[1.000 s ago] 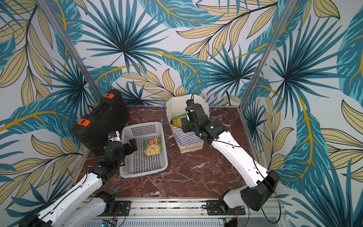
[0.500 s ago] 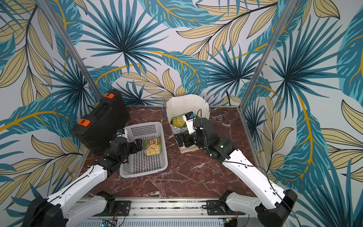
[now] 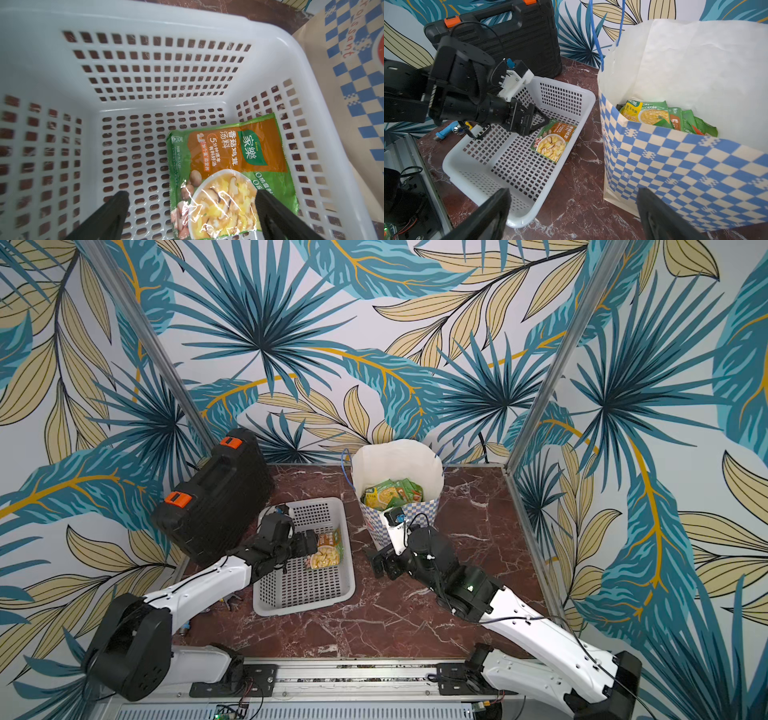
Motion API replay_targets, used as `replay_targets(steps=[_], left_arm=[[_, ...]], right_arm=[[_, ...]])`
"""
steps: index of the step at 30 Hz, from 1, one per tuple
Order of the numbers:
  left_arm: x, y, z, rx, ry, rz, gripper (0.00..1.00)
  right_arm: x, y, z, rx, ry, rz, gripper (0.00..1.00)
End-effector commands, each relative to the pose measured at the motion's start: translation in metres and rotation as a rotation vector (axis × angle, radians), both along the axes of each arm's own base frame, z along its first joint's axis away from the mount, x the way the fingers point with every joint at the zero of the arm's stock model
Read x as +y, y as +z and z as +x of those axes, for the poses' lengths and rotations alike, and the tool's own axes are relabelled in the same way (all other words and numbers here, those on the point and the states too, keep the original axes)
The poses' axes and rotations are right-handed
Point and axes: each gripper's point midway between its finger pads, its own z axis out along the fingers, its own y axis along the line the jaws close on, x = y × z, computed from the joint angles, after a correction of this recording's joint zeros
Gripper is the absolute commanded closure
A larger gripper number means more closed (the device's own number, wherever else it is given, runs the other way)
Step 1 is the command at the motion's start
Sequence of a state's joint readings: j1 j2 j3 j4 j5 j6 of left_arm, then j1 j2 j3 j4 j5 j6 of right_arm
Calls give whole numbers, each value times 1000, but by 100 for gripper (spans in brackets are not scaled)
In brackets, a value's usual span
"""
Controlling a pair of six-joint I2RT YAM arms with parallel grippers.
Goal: Place the condiment packets inside the bag
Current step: Pick up the condiment packet from the storage box.
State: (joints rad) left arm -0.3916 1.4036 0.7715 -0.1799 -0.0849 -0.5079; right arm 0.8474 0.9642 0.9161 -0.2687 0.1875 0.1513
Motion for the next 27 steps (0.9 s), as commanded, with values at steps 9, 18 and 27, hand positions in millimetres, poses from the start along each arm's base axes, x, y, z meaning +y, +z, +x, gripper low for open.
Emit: replay_targets(steps=[9,18,27], left_arm=[[-16,-41,3,201,-37,254,0],[-10,-67,9,278,-17,378,7],[-17,-55,11,230,-32,324,75]], right_arm=[[-7,-10,14,-81,-82,-9,0],[-5,-15,17,-71,-86,-21,1],[-5,-16,18,-70,-90,-26,0]])
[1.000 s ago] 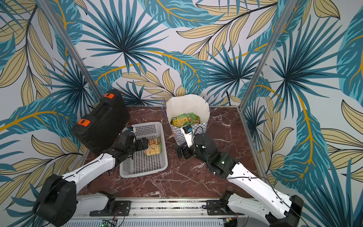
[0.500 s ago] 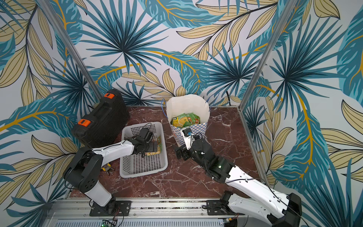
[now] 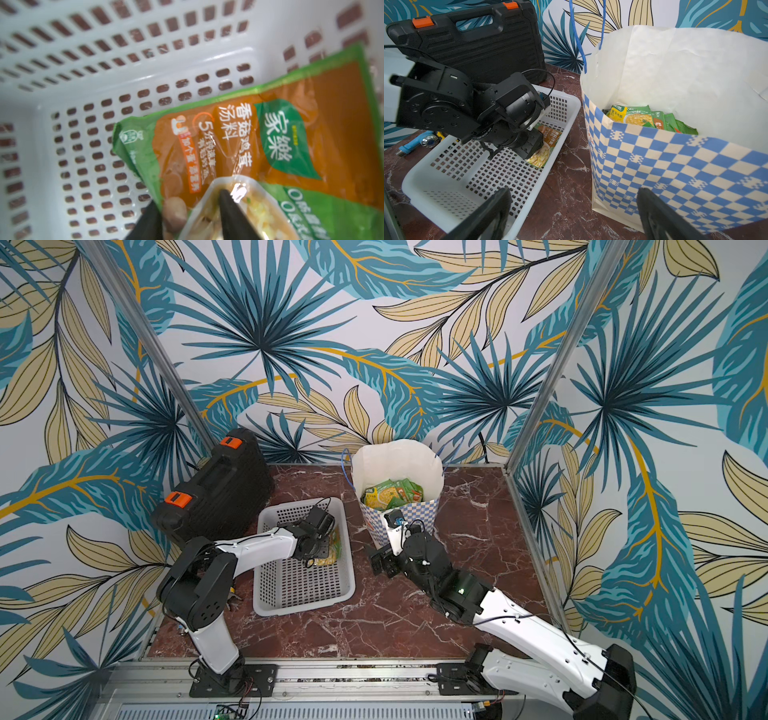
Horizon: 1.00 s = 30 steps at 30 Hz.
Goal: Place the condiment packets inside the bag
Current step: Pick up the condiment packet from the storage box.
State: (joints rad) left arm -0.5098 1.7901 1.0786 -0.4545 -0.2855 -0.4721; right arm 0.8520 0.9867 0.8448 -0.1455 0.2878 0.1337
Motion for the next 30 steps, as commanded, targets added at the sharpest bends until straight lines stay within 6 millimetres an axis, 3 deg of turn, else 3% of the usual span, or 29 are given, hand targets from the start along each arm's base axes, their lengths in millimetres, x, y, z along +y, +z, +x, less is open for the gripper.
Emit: replay_targets(steps=[1,4,9,12,14,22,25,30], left_arm=[[4,12,-4,-26,4,-6,81],[7,28,-6,-77,7,-25,100],[16,67,-12,-200,16,-60,100],[19,101,-20,-302,19,-123,100],[19,129,-28,-382,13,-194,100],[13,284,-77,-755,-45,-474,100],[1,329,-83,-825,-82,-544,100],[-35,385,-79,-918,-154,-597,100]], right_arm=[[0,-4,1,-14,-7,-9,0],[-2,-4,2,-17,-15,-11,0],[-5,-4,4,-25,-33,-18,1],[-7,-3,5,-34,-50,-18,1],[-11,-4,7,-39,-71,-25,0],[-42,2,15,-85,-236,-32,1],[-53,6,15,-103,-290,-25,1],[-78,11,15,-137,-405,-20,1]])
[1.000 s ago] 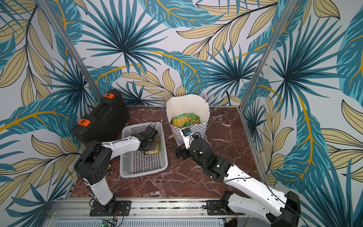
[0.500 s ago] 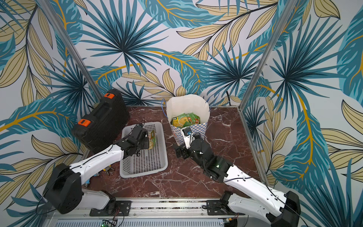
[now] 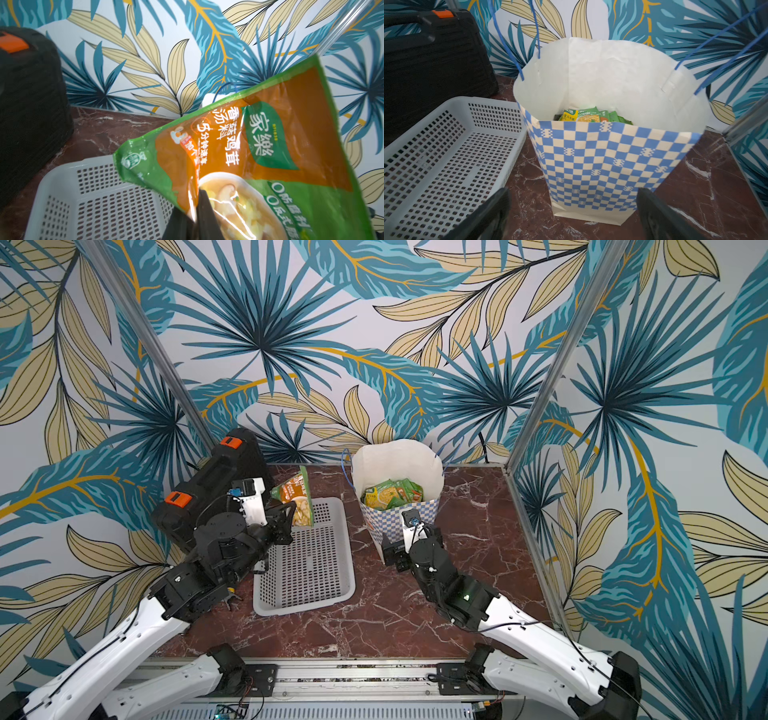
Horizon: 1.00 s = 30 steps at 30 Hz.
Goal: Place the condiment packets inside the bag
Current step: Place the condiment packet in the paper bag.
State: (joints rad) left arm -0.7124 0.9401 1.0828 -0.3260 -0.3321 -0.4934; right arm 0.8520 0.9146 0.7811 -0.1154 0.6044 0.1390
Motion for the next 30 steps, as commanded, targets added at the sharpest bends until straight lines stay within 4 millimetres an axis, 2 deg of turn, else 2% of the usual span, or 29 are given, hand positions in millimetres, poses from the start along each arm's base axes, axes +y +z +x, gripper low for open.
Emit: replay_targets(steps=[1,6,10,14,20,23,27,30], left_arm=[[-23,50,7,-112,-19,-34,100],[-74,73,25,-160,-54,26,100],[-112,68,52,-141,-64,91,100],[-141,49,79,-116,-59,154,100],[-173,13,110,-57,-49,241,100],[-186,-12,120,0,-59,301,100],[-198,-35,130,49,-69,358,100],[-202,-42,130,69,-89,371,92]], right_arm=[[-24,4,0,-46,-124,16,1],[-42,9,-3,-77,-194,39,0],[-50,11,-5,-91,-229,48,0],[-56,12,-7,-100,-253,50,0],[-61,15,-9,-110,-270,55,0],[-62,16,-9,-113,-272,60,0],[-63,16,-9,-113,-272,58,1],[-62,16,-9,-112,-271,57,1]])
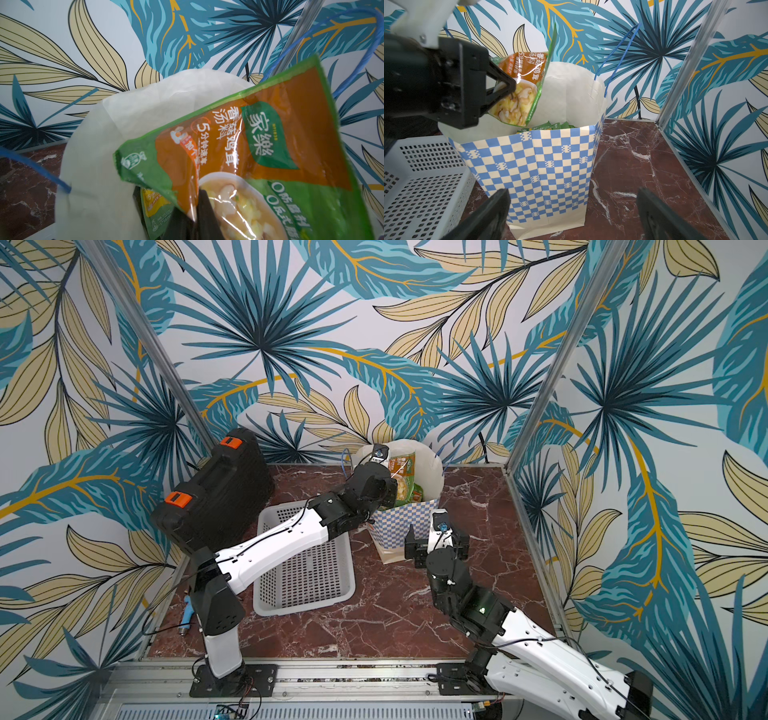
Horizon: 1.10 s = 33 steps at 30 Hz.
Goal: Place the condiment packets inside the bag
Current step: Place the condiment packet in the paper bag.
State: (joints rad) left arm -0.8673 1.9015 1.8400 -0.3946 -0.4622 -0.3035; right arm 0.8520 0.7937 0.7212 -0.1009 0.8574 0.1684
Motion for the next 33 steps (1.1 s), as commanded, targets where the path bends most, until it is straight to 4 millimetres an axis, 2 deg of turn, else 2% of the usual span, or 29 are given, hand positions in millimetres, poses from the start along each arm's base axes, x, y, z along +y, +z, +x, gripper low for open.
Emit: replay_targets(steps=[1,3,5,6,9,13,15,21,24,27,30,33], left_arm=[[-1,28,-4,-20,-16,-24,87],[-2,31,-6,-11,-31,-29,69],[-2,35,-11,0,-45,-31,46],[-1,37,-13,7,-50,-31,41],[3,47,-25,18,-73,-45,33],[16,68,-45,5,-91,-75,19],[31,79,-50,-8,-65,-70,12],[78,107,-53,-55,58,-16,0],[100,107,-41,-15,96,-34,0],[118,103,-27,31,115,-69,0],[126,101,-18,61,110,-110,0],[124,99,-11,99,66,-175,2]], right_arm=[[-4,-2,-1,-14,-22,18,1],[-3,-1,-1,-14,-20,17,1],[-3,-1,0,-14,-18,17,1],[-2,-1,0,-12,-17,14,0],[1,1,0,-4,5,21,0],[3,6,3,41,43,38,0],[-7,9,7,76,21,44,0],[-12,40,29,159,14,107,0],[-8,52,49,206,38,152,0],[-15,65,76,240,26,192,0],[-25,74,104,270,19,250,0],[-34,78,135,299,1,278,1]])
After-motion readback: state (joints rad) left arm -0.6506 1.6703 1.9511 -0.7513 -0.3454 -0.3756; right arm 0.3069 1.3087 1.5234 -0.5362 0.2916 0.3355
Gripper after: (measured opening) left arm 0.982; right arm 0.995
